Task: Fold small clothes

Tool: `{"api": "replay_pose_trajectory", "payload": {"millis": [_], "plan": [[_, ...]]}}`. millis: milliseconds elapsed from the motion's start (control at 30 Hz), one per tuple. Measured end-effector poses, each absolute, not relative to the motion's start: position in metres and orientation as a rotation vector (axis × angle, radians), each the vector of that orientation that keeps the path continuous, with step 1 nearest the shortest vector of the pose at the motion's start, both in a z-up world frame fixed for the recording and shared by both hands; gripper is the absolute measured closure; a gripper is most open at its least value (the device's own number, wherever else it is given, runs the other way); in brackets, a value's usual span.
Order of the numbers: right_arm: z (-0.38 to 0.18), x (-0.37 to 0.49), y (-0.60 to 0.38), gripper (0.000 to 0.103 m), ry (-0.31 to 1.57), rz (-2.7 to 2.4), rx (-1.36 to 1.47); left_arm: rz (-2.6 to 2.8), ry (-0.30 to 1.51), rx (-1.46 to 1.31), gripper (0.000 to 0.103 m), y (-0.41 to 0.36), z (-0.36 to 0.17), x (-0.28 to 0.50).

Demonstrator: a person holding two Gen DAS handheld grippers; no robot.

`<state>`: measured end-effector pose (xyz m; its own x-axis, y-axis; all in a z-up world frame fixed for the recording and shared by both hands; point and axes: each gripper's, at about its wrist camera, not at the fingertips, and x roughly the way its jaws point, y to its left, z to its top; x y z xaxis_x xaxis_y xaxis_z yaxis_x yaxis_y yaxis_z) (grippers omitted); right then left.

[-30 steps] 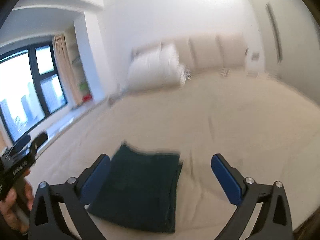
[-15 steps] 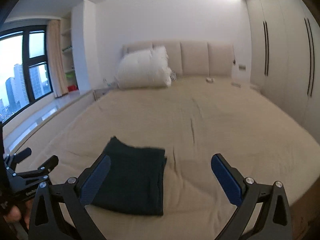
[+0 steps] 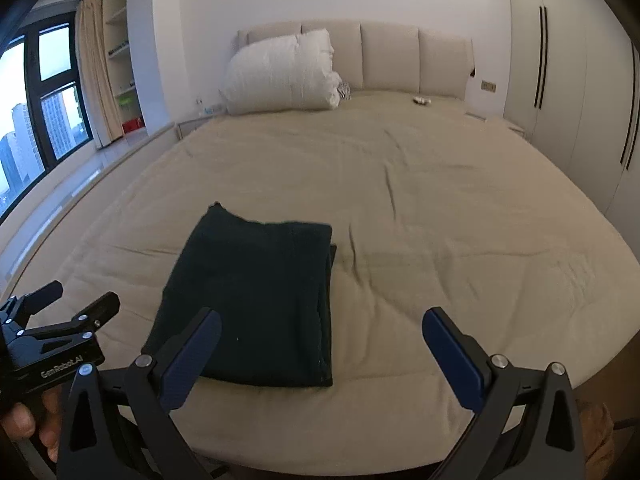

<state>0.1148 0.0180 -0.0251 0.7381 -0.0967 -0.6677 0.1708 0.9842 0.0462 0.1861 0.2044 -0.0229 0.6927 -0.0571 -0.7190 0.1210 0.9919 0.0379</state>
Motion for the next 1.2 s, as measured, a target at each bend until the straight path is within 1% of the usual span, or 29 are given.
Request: {"api": "replay_pose_trajectory", "payload": {"millis": [300,1200], "plan": [[-0.0282,0.1156,0.0126,0.0,0.757,-0.152,0.109,-0.099,0.805,0.09,0.0,0.2061,-0.0277,0.1875],[-0.0299,0.1127,0.0124,0.0,0.765,-0.15,0.11,-0.103,0.815,0.085,0.0,0.2067,-0.0297,0.1886]]}}
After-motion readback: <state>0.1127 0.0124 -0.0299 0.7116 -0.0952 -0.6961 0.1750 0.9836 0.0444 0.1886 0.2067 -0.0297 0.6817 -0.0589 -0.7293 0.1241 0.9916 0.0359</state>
